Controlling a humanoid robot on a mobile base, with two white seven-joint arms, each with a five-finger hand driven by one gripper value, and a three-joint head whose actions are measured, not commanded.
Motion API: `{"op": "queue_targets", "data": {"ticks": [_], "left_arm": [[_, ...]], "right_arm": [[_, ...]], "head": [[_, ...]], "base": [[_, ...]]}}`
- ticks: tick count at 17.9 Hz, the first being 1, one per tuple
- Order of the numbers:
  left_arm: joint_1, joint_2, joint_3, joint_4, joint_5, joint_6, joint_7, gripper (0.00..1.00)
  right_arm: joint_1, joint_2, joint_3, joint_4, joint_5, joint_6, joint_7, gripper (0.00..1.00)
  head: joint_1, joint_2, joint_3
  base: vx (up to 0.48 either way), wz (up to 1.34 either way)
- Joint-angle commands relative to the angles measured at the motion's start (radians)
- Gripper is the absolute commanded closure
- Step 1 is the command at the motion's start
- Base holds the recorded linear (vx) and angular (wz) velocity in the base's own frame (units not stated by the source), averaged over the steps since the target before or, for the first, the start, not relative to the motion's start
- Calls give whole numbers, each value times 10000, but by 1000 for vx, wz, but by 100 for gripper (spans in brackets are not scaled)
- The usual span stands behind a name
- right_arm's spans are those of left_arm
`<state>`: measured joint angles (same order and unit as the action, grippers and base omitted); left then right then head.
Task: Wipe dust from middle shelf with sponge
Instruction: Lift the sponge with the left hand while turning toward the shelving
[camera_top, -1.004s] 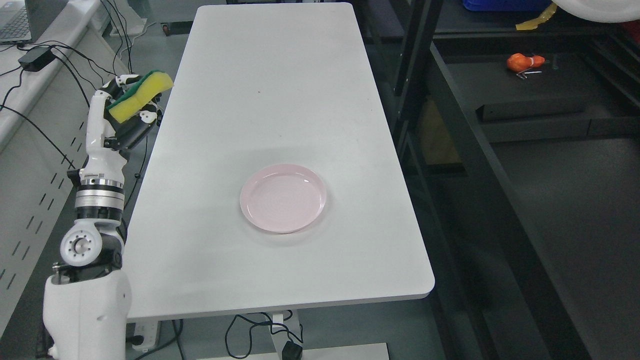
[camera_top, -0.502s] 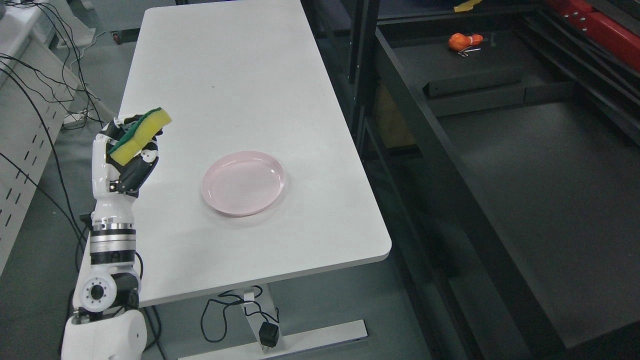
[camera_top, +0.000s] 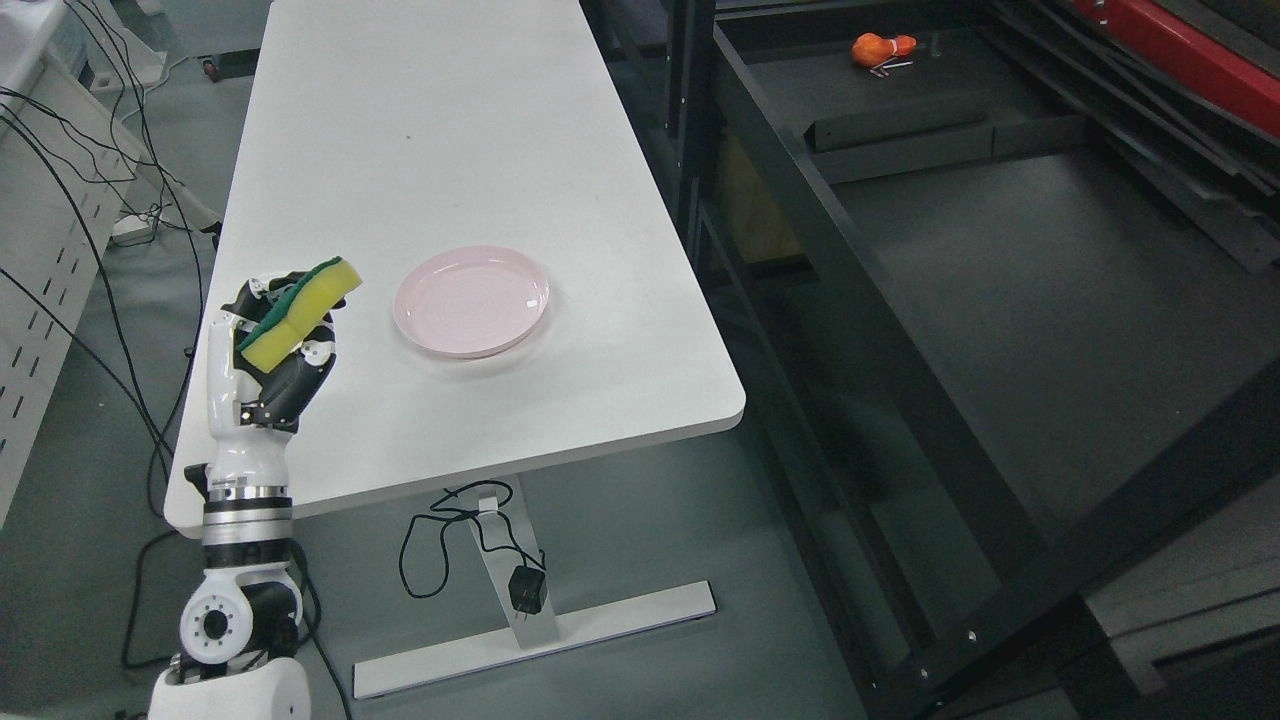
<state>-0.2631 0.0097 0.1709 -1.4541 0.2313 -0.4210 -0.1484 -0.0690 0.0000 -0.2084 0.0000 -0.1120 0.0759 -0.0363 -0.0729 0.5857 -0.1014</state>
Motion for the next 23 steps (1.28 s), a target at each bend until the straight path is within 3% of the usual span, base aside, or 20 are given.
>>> {"op": "queue_targets", "data": {"ticks": [1, 23], "left_arm": [[192, 78, -313, -1, 172, -8, -4, 100], [560, 78, -1953, -246, 172, -39, -19, 99]], "right_arm": [[0, -175, -2, -175, 0, 8, -6, 0], [0, -175, -3, -175, 0, 8, -6, 0]], "head": [[0, 0, 0], [0, 0, 0]], "base": [[-220, -122], [-235, -306]]}}
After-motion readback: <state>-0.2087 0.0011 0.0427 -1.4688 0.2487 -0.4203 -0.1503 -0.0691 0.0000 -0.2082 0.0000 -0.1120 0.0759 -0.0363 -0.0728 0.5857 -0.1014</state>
